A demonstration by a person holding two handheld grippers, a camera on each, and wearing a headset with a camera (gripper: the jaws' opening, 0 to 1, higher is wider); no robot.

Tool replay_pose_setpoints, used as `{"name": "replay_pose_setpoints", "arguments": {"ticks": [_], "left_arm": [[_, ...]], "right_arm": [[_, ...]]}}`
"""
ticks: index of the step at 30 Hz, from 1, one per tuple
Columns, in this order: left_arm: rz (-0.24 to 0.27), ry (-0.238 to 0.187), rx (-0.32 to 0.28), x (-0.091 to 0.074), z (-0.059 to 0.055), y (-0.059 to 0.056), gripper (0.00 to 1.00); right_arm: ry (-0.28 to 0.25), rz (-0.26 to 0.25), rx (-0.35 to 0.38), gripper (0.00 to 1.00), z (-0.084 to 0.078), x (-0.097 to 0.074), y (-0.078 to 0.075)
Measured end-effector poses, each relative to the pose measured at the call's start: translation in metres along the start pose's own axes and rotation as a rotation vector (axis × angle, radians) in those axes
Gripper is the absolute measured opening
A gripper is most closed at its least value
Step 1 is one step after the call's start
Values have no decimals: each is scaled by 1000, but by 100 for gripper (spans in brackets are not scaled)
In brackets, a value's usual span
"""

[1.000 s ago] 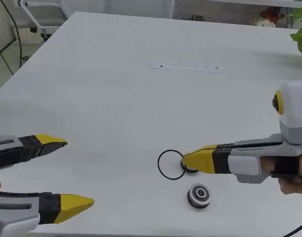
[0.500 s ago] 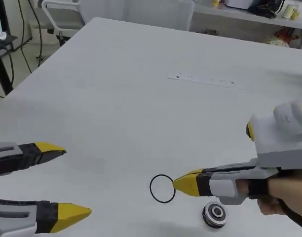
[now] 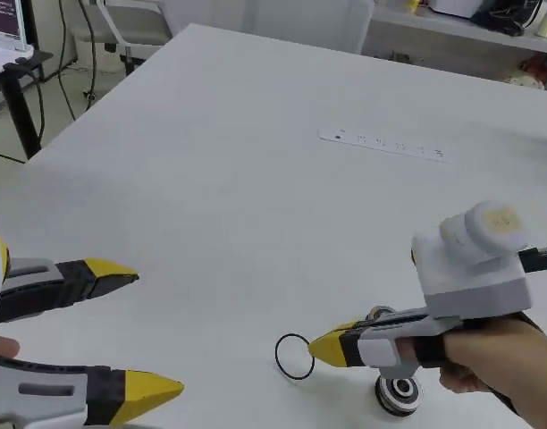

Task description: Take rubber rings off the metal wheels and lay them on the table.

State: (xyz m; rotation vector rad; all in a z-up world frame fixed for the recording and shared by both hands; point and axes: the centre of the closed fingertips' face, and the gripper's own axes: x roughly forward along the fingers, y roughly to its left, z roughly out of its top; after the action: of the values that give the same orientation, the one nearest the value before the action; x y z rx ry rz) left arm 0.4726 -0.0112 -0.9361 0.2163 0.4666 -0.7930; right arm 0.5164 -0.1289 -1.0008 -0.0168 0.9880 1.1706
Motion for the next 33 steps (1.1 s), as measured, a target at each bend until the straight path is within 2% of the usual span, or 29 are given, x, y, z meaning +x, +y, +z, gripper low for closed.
{"name": "replay_pose_setpoints", "arguments": {"ticks": [3, 7, 13, 18, 24, 33], "left_arm": [[12, -9, -4, -2, 3, 0, 67], [25, -13, -8, -4, 4, 0, 67], [40, -7, -12, -7, 3, -1, 67], [52, -5, -12, -9, 3, 0, 66], [54, -9, -2, -8, 10, 1, 66], [15, -10, 23, 3, 19, -8, 65]], "right_arm": [[15, -22, -15, 0, -3, 5, -7], [22, -25, -11, 0, -6, 8, -12], [10, -41, -19, 1, -6, 8, -16], [25, -49, -41, 4, -9, 7, -18], [13, -46, -62, 6, -5, -4, -15], [-38, -51, -112, 11, 1, -37, -5]]}}
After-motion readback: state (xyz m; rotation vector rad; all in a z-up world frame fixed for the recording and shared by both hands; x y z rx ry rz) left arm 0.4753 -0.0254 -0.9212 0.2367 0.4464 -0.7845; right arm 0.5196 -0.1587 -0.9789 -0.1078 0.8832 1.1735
